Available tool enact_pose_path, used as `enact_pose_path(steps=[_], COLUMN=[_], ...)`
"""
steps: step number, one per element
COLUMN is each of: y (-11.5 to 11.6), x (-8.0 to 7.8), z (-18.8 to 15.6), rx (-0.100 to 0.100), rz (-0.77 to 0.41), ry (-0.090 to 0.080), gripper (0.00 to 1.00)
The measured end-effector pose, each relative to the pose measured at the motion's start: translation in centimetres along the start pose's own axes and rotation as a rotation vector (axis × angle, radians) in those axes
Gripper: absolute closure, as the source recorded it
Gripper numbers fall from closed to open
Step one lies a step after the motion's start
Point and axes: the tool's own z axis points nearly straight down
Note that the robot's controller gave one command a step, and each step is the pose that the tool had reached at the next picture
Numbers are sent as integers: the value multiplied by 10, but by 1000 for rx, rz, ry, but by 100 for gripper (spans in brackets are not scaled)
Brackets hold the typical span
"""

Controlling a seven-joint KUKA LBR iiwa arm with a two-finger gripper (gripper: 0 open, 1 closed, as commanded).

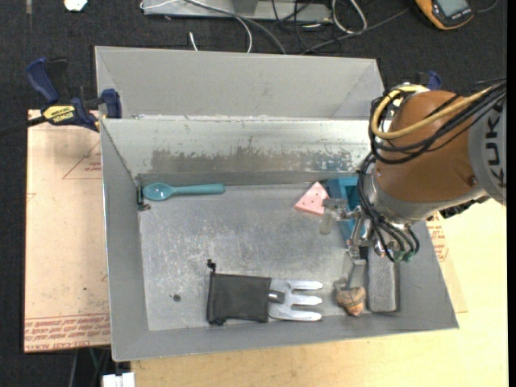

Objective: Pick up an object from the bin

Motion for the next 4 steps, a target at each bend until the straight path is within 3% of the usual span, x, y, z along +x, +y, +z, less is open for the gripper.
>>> enact_pose_path(steps=[1, 2, 3, 4], y=[0, 40, 54, 105], x=[-1, 17, -30, 6], z=[-4, 62, 132, 135], rx=[1, -1, 2, -1], rz=[-1, 77, -35, -241], ry=[-8, -11, -23, -10], gripper=[0, 0, 0, 0])
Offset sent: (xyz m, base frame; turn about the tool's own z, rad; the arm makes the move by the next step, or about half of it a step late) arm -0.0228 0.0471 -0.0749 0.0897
